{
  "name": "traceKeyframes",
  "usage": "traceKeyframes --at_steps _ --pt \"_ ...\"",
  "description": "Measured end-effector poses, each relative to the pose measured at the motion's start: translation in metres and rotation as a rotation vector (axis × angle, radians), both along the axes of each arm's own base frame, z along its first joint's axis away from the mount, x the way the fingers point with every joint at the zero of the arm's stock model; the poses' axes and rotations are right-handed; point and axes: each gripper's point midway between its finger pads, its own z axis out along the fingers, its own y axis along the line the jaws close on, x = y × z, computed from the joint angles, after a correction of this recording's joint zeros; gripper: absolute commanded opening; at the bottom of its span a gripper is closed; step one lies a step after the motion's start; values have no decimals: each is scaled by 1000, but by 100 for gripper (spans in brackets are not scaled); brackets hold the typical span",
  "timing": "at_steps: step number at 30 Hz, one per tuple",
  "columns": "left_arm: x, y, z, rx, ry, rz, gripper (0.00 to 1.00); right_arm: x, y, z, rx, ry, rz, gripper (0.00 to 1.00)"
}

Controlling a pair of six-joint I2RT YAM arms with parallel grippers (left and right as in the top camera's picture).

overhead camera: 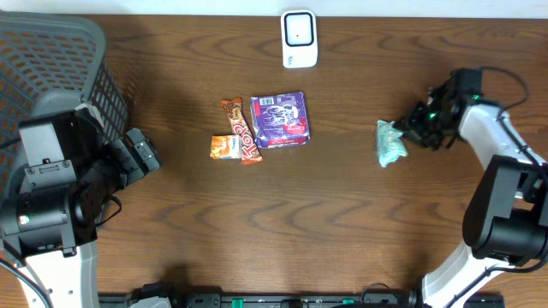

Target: Scan the item barcode

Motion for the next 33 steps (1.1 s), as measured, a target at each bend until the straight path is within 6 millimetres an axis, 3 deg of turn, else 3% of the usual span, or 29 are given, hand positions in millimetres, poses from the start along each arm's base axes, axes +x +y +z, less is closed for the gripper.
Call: traceKeyframes --at_steps 4,8,11,16,26,29,31,33 --pt "0 0 0 0 0 0 98 12 -23 32 -134 -3 15 59" --pt "0 0 0 0 0 0 98 13 -34 59 -214 8 46 75" --pt "0 0 0 0 0 0 98 0 -31 63 -236 58 104 77" --pt "0 0 0 0 0 0 98 -25 -21 52 -244 145 192 83" --pt "0 0 0 0 0 0 98 -56 -14 -17 -228 199 236 91" --pt "0 0 0 0 0 0 98 -57 -8 -33 -204 167 242 79" --pt "0 0 0 0 0 0 98 -56 -4 -40 -186 141 247 52" --pt "0 0 0 0 0 0 98 -47 1 -40 -164 80 248 32"
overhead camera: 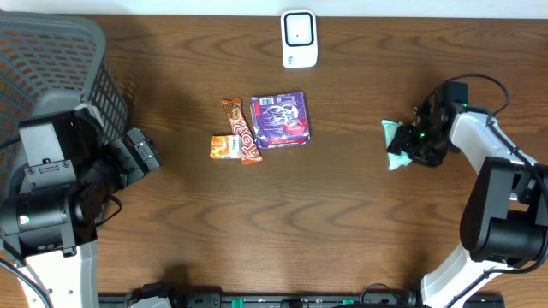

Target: Scan the item barcode

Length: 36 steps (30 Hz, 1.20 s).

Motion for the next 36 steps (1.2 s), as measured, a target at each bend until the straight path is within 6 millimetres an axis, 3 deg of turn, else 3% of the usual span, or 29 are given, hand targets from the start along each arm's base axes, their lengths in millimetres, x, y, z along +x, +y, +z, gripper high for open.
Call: traceKeyframes --at_steps 5,6,13,19,22,25,30,36 --pt "0 0 0 0 0 0 98 8 19 0 114 -63 18 4" --pt "0 0 0 0 0 0 98 10 23 1 136 -75 21 2" --pt "0 0 0 0 0 0 98 41 62 28 401 -215 0 1" --pt "0 0 0 0 0 0 98 96 107 87 648 -454 4 1" --pt "0 0 0 0 -1 0 98 114 138 119 736 -553 28 1" --pt "0 0 0 0 -1 0 98 122 174 139 790 -589 12 1" --pt "0 0 0 0 0 0 98 124 224 142 796 -553 -64 1" --pt "0 0 0 0 -1 0 98 160 277 181 792 -628 -60 1"
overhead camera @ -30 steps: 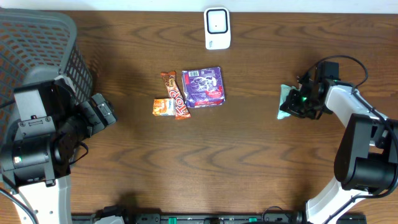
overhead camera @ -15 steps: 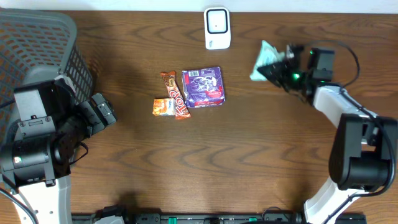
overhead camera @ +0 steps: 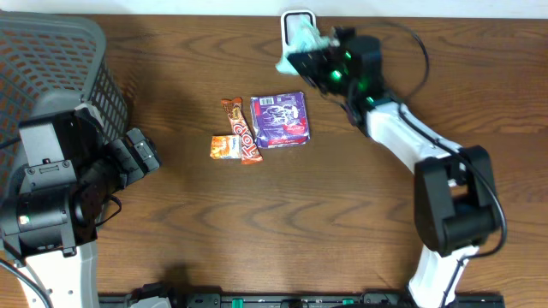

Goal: Scan the item barcode
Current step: 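Hold the green packet against the white scanner with the right gripper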

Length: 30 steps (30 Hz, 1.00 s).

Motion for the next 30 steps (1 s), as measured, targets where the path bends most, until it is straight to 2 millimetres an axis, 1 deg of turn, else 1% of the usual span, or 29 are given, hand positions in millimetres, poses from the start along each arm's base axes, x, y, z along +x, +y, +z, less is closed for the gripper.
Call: traceKeyframes --at_steps 3,5,8,9,11,13,16,17,21,26,30 --pt "0 0 0 0 0 0 98 26 13 14 -7 -13 -12 1" --pt "0 0 0 0 1 0 98 47 18 17 -11 -25 -21 1" --pt "0 0 0 0 0 0 98 73 21 6 -16 -35 -25 1" --pt "0 0 0 0 0 0 98 81 20 -2 -18 -31 -26 1" --pt "0 0 0 0 0 0 98 91 20 -19 -23 -17 -23 1" --pt "0 0 0 0 0 0 98 96 15 -43 -33 16 -25 1" --pt "0 0 0 0 0 0 98 99 7 -66 -61 52 -31 1" --pt "0 0 0 0 0 0 98 100 3 -70 -71 53 -33 1" --pt "0 0 0 0 0 0 98 105 -11 -71 -100 41 -41 1" --pt "0 0 0 0 0 0 98 106 -25 -77 -136 49 -42 1" --pt "0 0 0 0 0 0 98 106 -28 -77 -145 37 -28 1"
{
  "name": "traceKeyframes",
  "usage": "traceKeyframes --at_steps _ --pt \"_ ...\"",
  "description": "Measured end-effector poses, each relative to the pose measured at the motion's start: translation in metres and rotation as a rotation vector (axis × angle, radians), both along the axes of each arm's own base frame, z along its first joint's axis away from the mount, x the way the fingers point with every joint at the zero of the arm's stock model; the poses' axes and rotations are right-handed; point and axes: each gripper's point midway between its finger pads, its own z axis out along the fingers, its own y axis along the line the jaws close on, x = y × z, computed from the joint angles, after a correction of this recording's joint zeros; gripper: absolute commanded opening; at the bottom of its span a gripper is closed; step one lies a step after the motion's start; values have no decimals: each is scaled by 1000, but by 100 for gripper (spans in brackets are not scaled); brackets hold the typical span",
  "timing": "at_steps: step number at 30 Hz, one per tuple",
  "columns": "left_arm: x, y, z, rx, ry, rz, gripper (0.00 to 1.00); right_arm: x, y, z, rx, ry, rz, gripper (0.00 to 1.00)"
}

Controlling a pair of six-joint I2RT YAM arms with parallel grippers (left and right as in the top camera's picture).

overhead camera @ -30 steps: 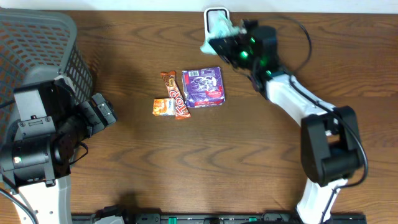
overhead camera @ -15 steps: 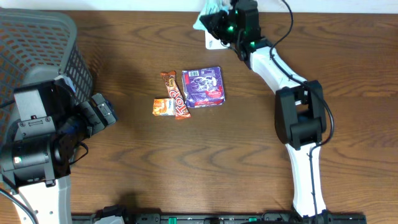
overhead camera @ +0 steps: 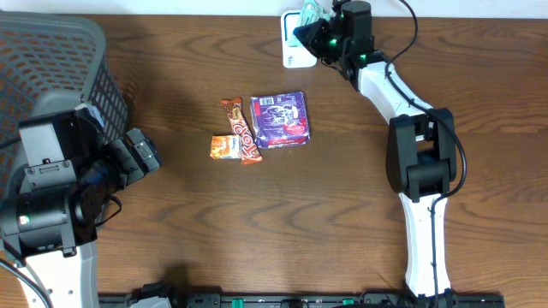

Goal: Scan the item barcode
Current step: 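Hold the green packet against the white scanner with the right gripper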

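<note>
My right gripper (overhead camera: 313,19) is at the table's far edge, shut on a pale green packet (overhead camera: 312,12). It holds the packet over the upper right part of the white barcode scanner (overhead camera: 295,43), partly hiding it. Near the middle of the table lie a purple packet (overhead camera: 280,118), a Twix-like bar (overhead camera: 241,130) and a small orange packet (overhead camera: 225,147). My left gripper (overhead camera: 145,154) rests low at the left, away from all items; whether its fingers are open or shut does not show.
A grey mesh basket (overhead camera: 51,60) fills the far left corner behind my left arm. My right arm (overhead camera: 402,103) stretches from the front right up to the scanner. The table (overhead camera: 342,214) is dark brown wood.
My right gripper with the green packet has shifted a little further back and right over the scanner. The arm is stretched straighter. The left arm has not moved.
My right gripper was at the green packet on the table's right side. It then closed in on it there. A second ago it held the packet up by the scanner at the far edge, and now holds it over the scanner's top.
</note>
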Motion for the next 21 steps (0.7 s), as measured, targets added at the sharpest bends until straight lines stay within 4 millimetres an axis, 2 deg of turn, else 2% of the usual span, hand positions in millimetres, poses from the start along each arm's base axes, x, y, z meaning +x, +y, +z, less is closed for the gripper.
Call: traceKeyframes --at_steps 14,18,21 --pt "0 0 0 0 0 0 98 -11 15 9 31 -22 112 1" --pt "0 0 0 0 0 0 98 -13 11 17 54 -24 143 1" --pt "0 0 0 0 0 0 98 -20 1 19 39 16 150 1"
